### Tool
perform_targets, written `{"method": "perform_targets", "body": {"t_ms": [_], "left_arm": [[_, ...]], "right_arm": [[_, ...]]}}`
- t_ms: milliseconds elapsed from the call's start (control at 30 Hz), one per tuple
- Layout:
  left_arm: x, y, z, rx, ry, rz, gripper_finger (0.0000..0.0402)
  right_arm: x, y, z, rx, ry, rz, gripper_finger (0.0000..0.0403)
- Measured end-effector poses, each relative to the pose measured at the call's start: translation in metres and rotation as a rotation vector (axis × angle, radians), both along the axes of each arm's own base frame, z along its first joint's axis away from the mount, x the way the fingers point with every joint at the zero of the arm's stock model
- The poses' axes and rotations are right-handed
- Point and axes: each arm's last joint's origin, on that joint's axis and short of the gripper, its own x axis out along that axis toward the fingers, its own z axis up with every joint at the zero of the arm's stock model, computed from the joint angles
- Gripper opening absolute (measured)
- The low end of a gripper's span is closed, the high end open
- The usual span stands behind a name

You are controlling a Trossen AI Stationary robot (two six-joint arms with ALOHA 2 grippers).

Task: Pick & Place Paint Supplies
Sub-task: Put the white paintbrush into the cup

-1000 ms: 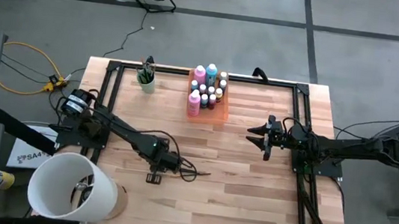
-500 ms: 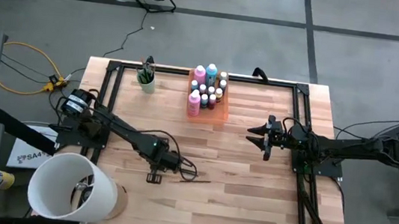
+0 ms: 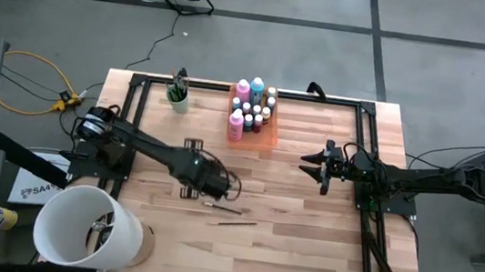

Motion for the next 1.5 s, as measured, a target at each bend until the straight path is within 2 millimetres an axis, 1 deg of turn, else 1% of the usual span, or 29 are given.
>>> {"method": "perform_targets", "body": {"t_ms": [100, 133, 200, 267, 333, 367, 467, 533, 600, 700, 833, 900, 1033, 1233, 1367, 1500], "left_arm": [[-0.005, 0.018, 0.032, 0.136, 0.065, 0.05, 0.0], [-0.004, 0.026, 0.038, 0.169, 0.056, 0.063, 0.0], [0.0, 0.041, 0.046, 0.169, 0.029, 0.046, 0.0], [-0.004, 0.059, 0.054, 0.176, 0.072, 0.039, 0.0], [-0.002, 0.079, 0.056, 0.179, 0.084, 0.056, 0.0], [-0.002, 0.09, 0.054, 0.18, 0.107, 0.074, 0.0], [-0.006, 0.121, 0.054, 0.198, 0.157, 0.11, 0.0], [-0.011, 0.138, 0.056, 0.242, 0.191, 0.121, 0.0], [-0.013, 0.15, 0.055, 0.247, 0.218, 0.121, 0.0], [-0.016, 0.156, 0.057, 0.239, 0.257, 0.085, 0.0], [-0.014, 0.15, 0.057, 0.244, 0.294, 0.003, 0.0], [-0.016, 0.149, 0.06, 0.265, 0.3, -0.02, 0.0], [-0.028, 0.151, 0.076, 0.341, 0.263, 0.001, 0.0], [-0.059, 0.157, 0.11, 0.459, 0.231, 0.01, 0.0], [-0.071, 0.16, 0.121, 0.542, 0.293, -0.029, 0.0], [-0.072, 0.16, 0.125, 0.61, 0.417, -0.121, 0.0]], "right_arm": [[0.0, 0.0, 0.0, 0.0, 0.0, 0.0, 0.016], [0.0, 0.0, 0.0, 0.0, 0.0, 0.0, 0.016], [0.0, 0.0, 0.0, 0.0, 0.0, 0.001, 0.016], [0.0, 0.0, 0.0, 0.0, 0.001, 0.0, 0.016], [0.0, 0.0, -0.001, 0.001, 0.008, 0.0, 0.016], [0.0, 0.0, -0.001, 0.001, 0.006, 0.0, 0.016], [0.0, 0.0, -0.002, 0.003, 0.02, 0.0, 0.016], [0.0, 0.0, -0.002, 0.003, 0.022, 0.0, 0.016], [0.0, 0.0, -0.002, 0.003, 0.023, 0.0, 0.016], [0.0, 0.0, -0.002, 0.003, 0.023, 0.0, 0.016], [0.0, 0.0, -0.002, 0.003, 0.024, 0.0, 0.016], [0.0, 0.0, -0.002, 0.003, 0.025, 0.0, 0.016], [0.0, 0.0, -0.002, 0.003, 0.025, 0.0, 0.016], [0.0, 0.0, -0.003, 0.004, 0.027, 0.0, 0.016], [0.0, 0.0, -0.003, 0.004, 0.028, 0.0, 0.016], [0.0, 0.0, -0.003, 0.004, 0.028, 0.0, 0.016]]}}
